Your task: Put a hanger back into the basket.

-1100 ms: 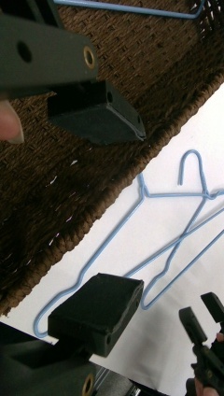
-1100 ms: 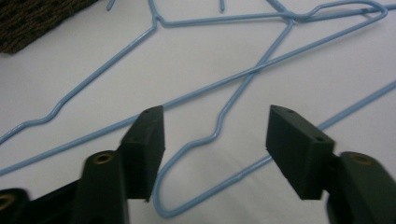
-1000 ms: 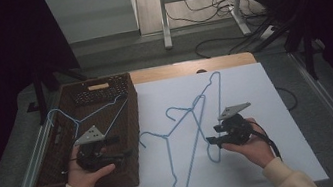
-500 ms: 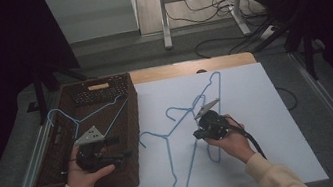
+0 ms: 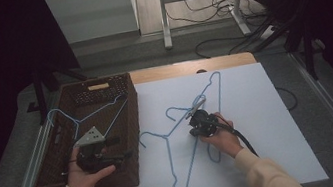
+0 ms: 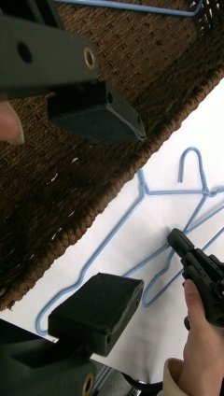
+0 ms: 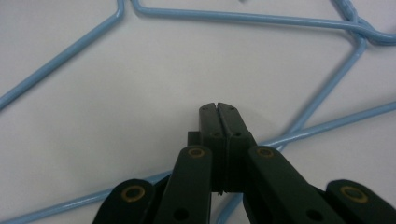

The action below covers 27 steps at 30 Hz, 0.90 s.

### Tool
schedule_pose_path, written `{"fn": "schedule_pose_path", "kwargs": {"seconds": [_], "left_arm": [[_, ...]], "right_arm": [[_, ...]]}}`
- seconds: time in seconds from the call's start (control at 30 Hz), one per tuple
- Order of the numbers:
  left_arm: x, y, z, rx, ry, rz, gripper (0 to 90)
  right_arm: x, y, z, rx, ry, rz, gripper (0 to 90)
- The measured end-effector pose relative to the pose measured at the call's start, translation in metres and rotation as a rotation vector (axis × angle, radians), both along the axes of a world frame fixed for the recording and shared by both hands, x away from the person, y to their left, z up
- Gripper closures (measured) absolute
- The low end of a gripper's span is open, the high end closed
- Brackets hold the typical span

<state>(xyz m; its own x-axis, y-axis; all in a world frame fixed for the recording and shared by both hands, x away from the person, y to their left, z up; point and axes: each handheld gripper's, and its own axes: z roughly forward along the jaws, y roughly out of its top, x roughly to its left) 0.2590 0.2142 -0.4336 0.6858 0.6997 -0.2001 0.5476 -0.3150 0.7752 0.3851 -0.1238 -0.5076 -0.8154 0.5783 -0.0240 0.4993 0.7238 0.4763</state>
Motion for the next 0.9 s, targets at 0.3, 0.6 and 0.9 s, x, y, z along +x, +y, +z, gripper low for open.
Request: {"fn": "schedule_pose_path", "kwargs": {"seconds": [0.3, 0.6, 0.9], "left_arm": [[0.000, 0.001, 0.000, -0.003, -0.001, 0.001, 25.0], [0.000, 0.000, -0.001, -0.001, 0.001, -0.002, 25.0], [0.000, -0.001, 0.000, 0.001, -0.001, -0.007, 25.0]], "right_arm": [[-0.005, -0.009, 0.002, -0.033, -0.011, -0.028, 89.8], [-0.016, -0.025, 0.007, -0.020, 0.001, -0.061, 89.9], [-0.025, -0.037, 0.009, -0.023, 0.031, -0.072, 89.8]]}}
